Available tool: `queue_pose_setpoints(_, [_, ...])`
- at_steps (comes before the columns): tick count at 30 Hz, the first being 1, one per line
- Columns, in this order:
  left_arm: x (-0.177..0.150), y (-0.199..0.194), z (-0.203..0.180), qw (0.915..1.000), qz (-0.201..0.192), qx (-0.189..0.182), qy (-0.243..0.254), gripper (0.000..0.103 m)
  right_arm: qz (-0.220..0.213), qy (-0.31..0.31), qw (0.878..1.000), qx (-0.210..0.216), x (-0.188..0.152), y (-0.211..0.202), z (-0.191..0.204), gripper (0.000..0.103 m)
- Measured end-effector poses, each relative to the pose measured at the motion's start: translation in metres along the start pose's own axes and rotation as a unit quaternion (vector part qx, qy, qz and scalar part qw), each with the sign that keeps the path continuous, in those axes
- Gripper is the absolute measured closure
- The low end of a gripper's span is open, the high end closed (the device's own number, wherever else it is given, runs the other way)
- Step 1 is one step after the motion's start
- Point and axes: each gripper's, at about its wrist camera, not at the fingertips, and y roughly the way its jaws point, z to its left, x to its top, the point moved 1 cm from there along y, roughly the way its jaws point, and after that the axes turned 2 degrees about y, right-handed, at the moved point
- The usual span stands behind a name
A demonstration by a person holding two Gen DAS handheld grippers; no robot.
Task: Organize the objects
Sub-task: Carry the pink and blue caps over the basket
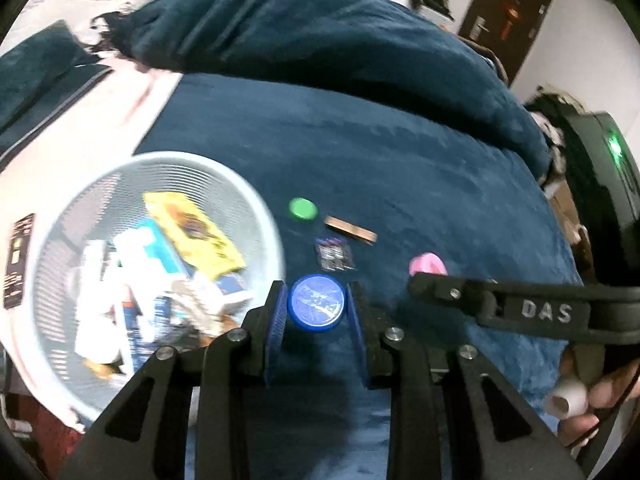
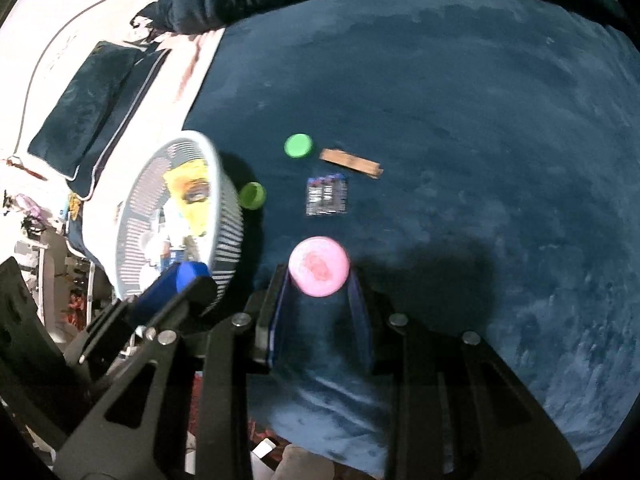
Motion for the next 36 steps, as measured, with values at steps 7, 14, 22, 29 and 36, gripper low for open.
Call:
queue_pose_setpoints(7, [0.004,-0.013,0.039,0.9985,-0.002,0.037,-0.039,0.073,-0.004,-0.03,0.999,0.02,-0.001,0.003,0.038,0.073])
queue_pose_setpoints(14, [-0.001,-0.02,0.079,0.995,0.005,0.07,-0.072,0.073,0.001,-0.058,0.998,0.031,-0.007,0.011,0.069,0.073])
queue_pose_setpoints(22, [-0.003,-0.022,0.107,0.9918,0.01,0.092,-0.088,0.073,0.009,-0.082,0.996,0.041,-0.012,0.023,0.096,0.073])
queue_pose_setpoints(29, [-0.004,-0.021,0.123,0.99,0.013,0.101,-0.098,0.073,0.016,-0.099,0.994,0.043,-0.015,0.033,0.11,0.073])
queue_pose_setpoints(36, [-0.006,-0.02,0.136,0.9885,0.015,0.105,-0.108,0.073,0.022,-0.109,0.993,0.045,-0.017,0.039,0.119,0.073])
